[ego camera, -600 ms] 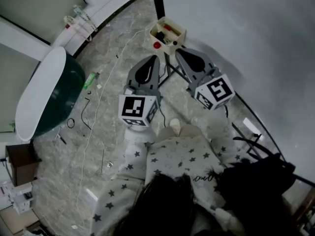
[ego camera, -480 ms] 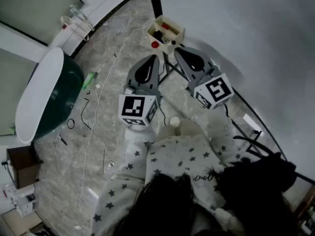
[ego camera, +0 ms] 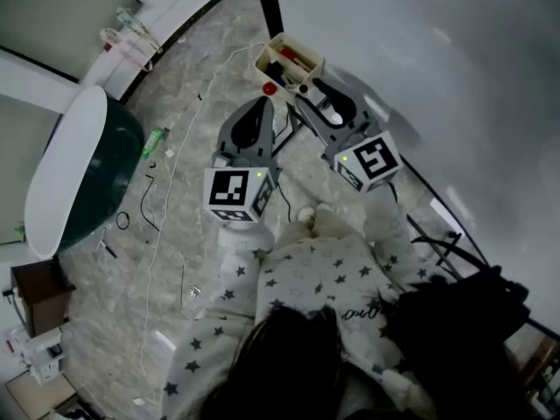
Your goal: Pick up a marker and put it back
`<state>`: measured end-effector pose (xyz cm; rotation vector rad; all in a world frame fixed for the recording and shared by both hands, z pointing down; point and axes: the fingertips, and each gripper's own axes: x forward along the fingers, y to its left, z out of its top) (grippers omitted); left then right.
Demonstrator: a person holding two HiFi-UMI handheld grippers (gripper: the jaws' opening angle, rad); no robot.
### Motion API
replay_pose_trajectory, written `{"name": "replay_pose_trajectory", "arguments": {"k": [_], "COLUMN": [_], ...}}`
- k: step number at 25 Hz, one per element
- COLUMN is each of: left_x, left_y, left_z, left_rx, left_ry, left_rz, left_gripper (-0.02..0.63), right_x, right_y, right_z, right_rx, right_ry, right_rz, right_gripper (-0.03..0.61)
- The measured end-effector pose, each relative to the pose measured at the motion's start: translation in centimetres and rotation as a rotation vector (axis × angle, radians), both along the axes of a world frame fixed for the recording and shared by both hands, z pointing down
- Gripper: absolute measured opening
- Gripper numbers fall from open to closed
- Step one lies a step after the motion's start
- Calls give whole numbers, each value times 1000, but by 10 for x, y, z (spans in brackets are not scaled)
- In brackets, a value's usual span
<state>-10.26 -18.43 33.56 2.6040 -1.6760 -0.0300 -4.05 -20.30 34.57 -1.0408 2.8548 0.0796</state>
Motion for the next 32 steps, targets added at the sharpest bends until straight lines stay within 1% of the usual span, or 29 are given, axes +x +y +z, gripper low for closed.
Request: {"name": "replay_pose_trajectory", "arguments": {"k": [6,12,16,17,18,20,25,29,32], "left_x": [-2,-9,-10,-10,-10,-10,-8,-7,-6], "left_y": [7,11,13,14,14,15,13,12,13], "left_z": [11,22,27,27,28,28,27,24,20], "left_rx": [-15,-34,-46,-46,-46,-45,-42,-35,-29], "left_ry": [8,5,4,4,5,7,7,3,-8], "left_rz": [-12,-36,-40,-40,-40,-40,-37,-33,-25], "left_gripper": [1,1,1,0,1,2,1,2,2], "right_x": [-14,-22,-26,-26,-27,-27,-23,-23,-21], "right_y": [2,3,4,5,6,8,7,8,10], "right_z": [18,15,17,17,17,15,9,0,-8], "right_rx": [-29,-1,0,5,13,21,7,25,-1], "right_ry": [8,18,61,70,74,69,48,47,42], "right_rz": [-11,8,17,21,24,26,22,4,-16], "right_gripper": [149,149,146,90,84,84,83,83,83]}}
